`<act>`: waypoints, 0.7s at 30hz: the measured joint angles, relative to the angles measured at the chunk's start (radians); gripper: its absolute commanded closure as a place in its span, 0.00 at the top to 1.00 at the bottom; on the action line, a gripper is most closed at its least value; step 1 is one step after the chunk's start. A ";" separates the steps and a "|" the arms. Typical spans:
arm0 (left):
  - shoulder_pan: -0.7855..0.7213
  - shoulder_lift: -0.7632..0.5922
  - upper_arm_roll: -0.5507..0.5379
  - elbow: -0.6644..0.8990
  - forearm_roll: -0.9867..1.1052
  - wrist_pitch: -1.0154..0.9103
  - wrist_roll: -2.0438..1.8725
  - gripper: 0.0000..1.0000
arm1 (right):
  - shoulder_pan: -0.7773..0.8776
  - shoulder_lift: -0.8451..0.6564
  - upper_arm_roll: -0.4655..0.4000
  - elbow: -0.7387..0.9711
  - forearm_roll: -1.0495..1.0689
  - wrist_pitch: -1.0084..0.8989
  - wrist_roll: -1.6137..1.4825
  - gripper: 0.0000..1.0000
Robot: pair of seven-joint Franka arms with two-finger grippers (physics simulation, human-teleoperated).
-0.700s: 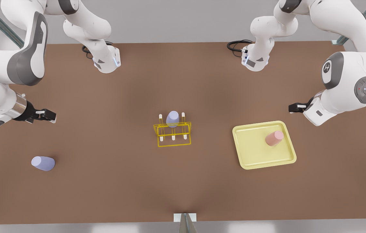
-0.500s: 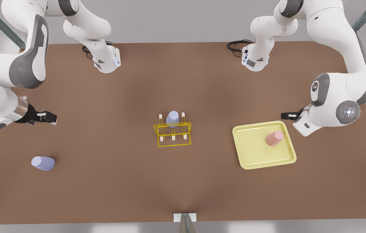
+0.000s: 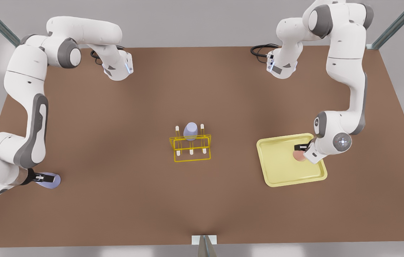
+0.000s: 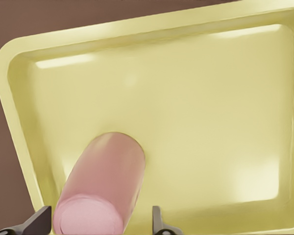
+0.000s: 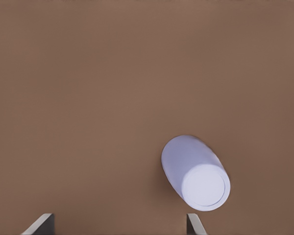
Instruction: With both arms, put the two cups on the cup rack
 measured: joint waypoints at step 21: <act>0.008 0.028 0.002 -0.083 0.005 0.180 0.005 0.88 | -0.076 0.114 -0.008 -0.010 0.003 0.154 -0.191 1.00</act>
